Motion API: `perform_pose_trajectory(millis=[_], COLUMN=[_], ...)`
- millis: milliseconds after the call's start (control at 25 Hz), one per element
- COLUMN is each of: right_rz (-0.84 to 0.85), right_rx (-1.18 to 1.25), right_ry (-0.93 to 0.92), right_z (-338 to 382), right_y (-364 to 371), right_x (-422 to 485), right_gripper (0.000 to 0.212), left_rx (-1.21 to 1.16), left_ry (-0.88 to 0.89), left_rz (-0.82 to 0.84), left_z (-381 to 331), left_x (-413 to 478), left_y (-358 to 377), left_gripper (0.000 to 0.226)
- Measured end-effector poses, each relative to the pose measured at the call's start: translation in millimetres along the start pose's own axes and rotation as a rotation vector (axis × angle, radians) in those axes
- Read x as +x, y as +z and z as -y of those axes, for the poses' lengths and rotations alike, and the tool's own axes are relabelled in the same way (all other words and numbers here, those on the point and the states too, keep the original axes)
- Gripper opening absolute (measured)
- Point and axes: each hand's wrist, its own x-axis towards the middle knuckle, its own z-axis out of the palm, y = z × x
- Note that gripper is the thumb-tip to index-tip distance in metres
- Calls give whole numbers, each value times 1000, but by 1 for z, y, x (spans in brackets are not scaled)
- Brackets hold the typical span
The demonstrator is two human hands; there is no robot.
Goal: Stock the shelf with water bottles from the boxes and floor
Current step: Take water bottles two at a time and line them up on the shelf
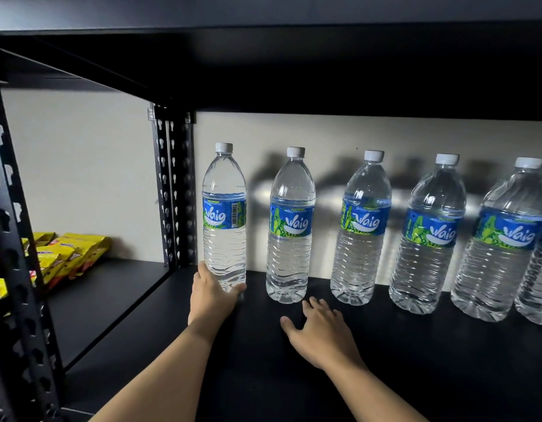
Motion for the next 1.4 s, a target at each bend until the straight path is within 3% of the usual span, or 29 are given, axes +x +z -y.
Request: perform_pose_trajectory(millis=[680, 840, 1040, 1160, 1280, 1400], right_rz=[4, -43, -103, -97, 12, 5], right_rx=[7, 8, -94, -95, 31, 194], right_ry=[16, 21, 38, 30, 11, -56], right_z=[1, 5, 15, 20, 28, 46], right_y=[1, -10, -23, -26, -21, -10], right_x=[-2, -13, -27, -41, -64, -108], right_gripper=[78, 68, 49, 38, 42, 44], left_rx=[-3, -68, -176, -88, -231, -375], left_ry=[-14, -71, -112, -94, -39, 52], left_rz=[31, 38, 31, 222, 415, 376], left_z=[0, 0, -4, 0, 3, 13], left_x=[1, -8, -35, -71, -115, -172], left_y=[1, -7, -29, -51, -97, -150], left_gripper=[82, 104, 98, 79, 44, 21])
